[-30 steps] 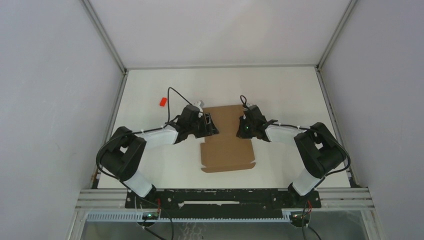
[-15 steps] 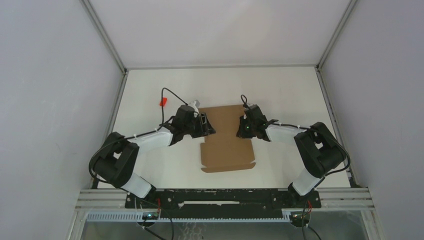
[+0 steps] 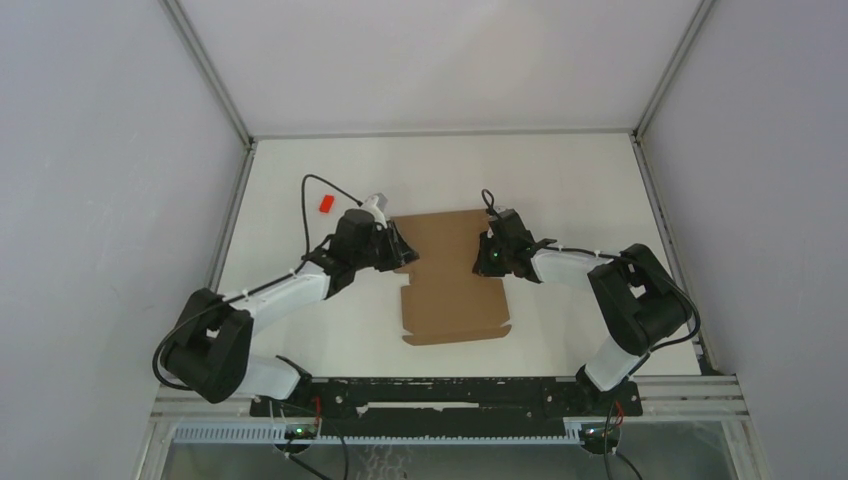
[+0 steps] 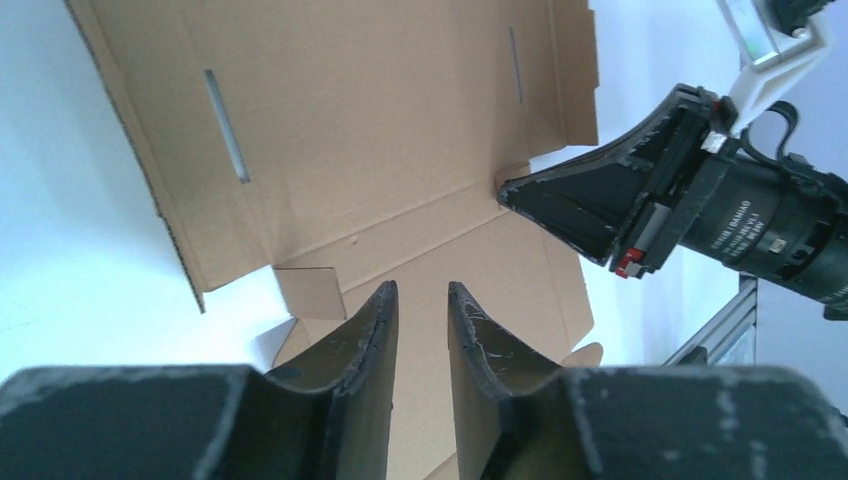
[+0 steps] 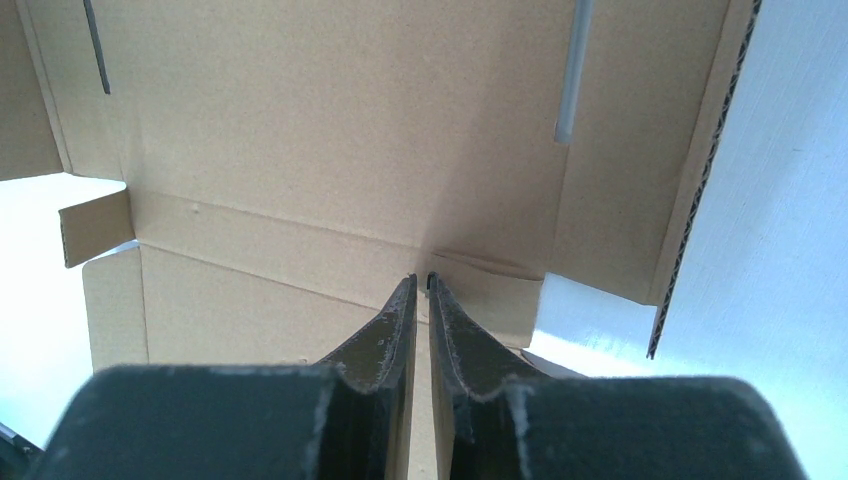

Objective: Fold the paper box
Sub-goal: Fold the paper box at the center of the board.

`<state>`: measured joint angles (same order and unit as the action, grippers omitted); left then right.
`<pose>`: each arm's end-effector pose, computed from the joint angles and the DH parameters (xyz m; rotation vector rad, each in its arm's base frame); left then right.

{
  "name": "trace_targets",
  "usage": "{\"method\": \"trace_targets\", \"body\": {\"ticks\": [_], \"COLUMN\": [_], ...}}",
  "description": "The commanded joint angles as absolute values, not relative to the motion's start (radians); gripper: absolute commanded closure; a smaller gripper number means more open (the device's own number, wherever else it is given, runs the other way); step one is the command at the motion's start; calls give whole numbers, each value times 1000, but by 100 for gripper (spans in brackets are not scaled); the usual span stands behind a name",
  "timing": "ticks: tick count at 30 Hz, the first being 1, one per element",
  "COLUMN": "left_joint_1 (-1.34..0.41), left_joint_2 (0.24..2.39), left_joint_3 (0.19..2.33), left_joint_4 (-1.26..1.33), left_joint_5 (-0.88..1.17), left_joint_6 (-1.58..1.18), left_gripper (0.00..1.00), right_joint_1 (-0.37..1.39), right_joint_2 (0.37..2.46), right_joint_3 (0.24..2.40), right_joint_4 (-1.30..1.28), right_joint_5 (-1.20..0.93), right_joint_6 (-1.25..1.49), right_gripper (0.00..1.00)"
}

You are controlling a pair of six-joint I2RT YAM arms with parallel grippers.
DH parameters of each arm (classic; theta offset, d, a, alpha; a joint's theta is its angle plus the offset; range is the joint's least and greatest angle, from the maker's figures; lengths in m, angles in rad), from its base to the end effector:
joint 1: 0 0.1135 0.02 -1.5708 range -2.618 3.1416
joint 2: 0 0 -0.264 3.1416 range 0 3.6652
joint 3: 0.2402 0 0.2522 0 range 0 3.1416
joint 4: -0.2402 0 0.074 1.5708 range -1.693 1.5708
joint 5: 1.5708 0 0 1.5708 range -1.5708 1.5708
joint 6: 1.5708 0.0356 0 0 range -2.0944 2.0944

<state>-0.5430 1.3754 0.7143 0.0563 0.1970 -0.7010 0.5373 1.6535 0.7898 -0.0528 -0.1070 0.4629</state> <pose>0.2434 -0.1550 0.2075 -0.0630 2.3131 -0.8917 0.2671 0.1635 0.1425 -0.1420 2.5614 0.5379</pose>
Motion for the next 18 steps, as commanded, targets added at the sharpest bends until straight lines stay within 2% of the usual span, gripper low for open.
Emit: {"method": "trace_targets", "body": {"ticks": [1, 8, 18], "left_joint_1": [-524, -518, -517], "left_joint_2": [1366, 1425, 1471], "left_joint_3": [680, 653, 653], "left_joint_4": [44, 53, 76], "left_joint_5": [170, 140, 134], "left_joint_6": [-704, -717, -724], "left_gripper": [72, 81, 82], "right_joint_1": [556, 563, 566], "right_joint_2": [1726, 1735, 1741], "right_joint_3": [747, 747, 747], "right_joint_4": [-153, -147, -143], "right_joint_5": [-98, -100, -98], "right_joint_6": [458, 461, 460], "right_gripper": [83, 83, 82]}}
